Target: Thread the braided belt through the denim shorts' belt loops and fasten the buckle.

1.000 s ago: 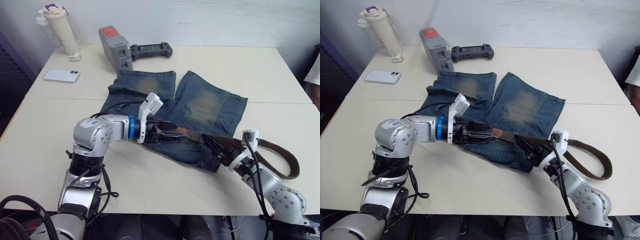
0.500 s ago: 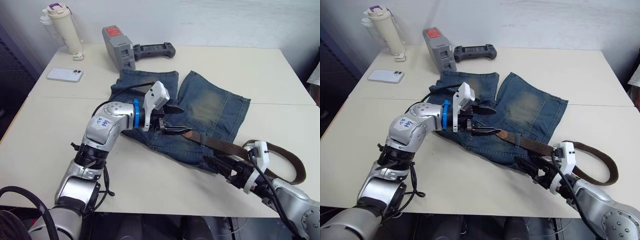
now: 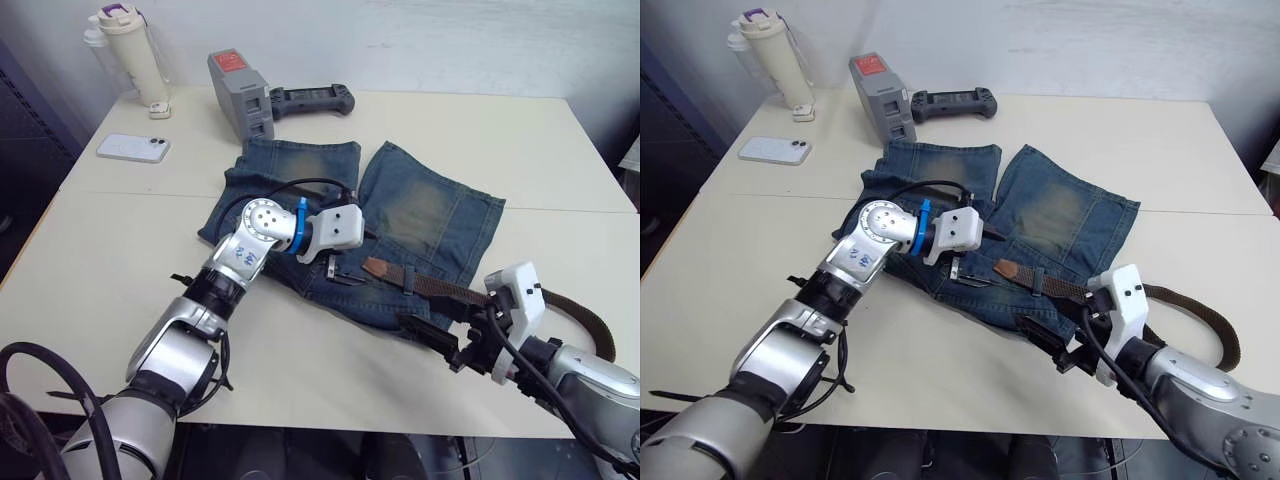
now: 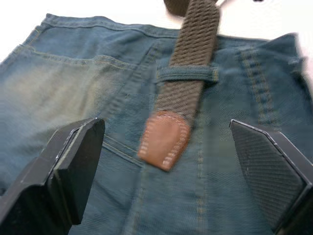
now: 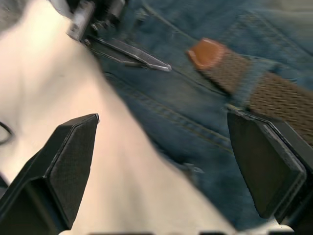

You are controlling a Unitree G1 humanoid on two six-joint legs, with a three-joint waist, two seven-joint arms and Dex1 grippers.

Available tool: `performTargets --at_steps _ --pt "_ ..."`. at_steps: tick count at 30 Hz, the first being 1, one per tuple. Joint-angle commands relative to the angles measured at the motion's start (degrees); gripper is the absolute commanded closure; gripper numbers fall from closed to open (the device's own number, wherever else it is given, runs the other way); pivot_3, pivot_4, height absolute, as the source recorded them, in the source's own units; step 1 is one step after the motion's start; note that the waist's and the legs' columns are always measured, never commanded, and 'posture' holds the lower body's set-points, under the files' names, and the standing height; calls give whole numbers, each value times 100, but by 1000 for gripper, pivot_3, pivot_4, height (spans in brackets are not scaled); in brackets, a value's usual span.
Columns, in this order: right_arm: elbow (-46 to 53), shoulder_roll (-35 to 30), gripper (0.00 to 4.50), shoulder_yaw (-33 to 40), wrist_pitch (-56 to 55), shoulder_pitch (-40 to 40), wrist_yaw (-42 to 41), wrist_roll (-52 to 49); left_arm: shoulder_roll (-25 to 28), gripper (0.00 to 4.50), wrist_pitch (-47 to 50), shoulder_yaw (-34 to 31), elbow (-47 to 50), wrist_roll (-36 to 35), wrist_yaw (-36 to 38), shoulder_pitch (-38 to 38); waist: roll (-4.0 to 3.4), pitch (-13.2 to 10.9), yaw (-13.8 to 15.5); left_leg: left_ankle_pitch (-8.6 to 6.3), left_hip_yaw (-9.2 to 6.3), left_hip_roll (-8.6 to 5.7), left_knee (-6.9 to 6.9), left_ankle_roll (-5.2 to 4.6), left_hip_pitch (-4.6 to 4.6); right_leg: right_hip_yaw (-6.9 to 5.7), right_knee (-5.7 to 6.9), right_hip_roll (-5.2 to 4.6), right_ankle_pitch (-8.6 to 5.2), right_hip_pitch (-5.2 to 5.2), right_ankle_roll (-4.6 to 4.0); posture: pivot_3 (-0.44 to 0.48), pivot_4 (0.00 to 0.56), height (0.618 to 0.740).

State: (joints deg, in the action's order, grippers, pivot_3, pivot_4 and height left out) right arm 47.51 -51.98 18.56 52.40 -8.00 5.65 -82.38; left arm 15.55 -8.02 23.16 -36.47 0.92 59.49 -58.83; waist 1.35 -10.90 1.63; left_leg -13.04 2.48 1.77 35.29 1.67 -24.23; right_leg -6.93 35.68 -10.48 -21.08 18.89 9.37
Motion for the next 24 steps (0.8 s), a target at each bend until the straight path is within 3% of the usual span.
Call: performTargets --at_steps 1,7,8,11,17,18,21,24 --pt "247 -362 21 59 106 -77 319 -52 -220 0 -931 33 -595 370 -258 -311 5 -3 1 0 -3 1 1 -1 0 -4 -1 1 0 -2 0 0 150 740" --pt "260 -232 21 -148 -167 9 853 -127 -381 0 -1946 41 -1321 767 -407 -576 8 -5 -24 0 -4 1 1 -1 0 -7 1 1 0 -2 0 0 150 740" --pt "239 -203 253 -270 -165 101 948 -52 -410 0 -1984 -7 -1385 743 -387 -617 8 -4 -22 0 -4 1 1 -1 0 -7 1 0 0 -2 0 0 150 740" --pt "142 -12 1205 -787 -131 478 1204 192 -442 0 -2047 -145 -1501 678 -346 -741 8 -5 -27 0 -7 2 3 -1 -1 -8 3 1 0 -1 0 0 150 740" --pt "106 43 4158 -1371 43 961 1341 549 -410 0 -1971 -320 -1472 564 -86 -795 8 -5 -26 0 -8 2 3 -1 -3 -9 1 1 0 0 0 0 150 740" --pt "-47 24 4417 -1734 234 1114 1323 1001 -356 0 -1955 -289 -1424 583 77 -762 8 -5 -26 0 -8 1 4 -1 -4 -9 2 1 0 0 0 0 150 740" --pt "-489 270 4417 -2330 368 1252 1275 1855 -273 0 -2066 -167 -1418 769 220 -686 11 -4 -42 0 -7 3 8 0 -3 -8 9 2 0 0 0 0 150 740" --pt "-716 659 4417 -2428 346 1137 1186 2145 -422 0 -2161 -79 -1470 967 -44 -606 10 -3 -26 0 -5 1 6 0 -9 -7 7 1 0 8 0 0 150 740"
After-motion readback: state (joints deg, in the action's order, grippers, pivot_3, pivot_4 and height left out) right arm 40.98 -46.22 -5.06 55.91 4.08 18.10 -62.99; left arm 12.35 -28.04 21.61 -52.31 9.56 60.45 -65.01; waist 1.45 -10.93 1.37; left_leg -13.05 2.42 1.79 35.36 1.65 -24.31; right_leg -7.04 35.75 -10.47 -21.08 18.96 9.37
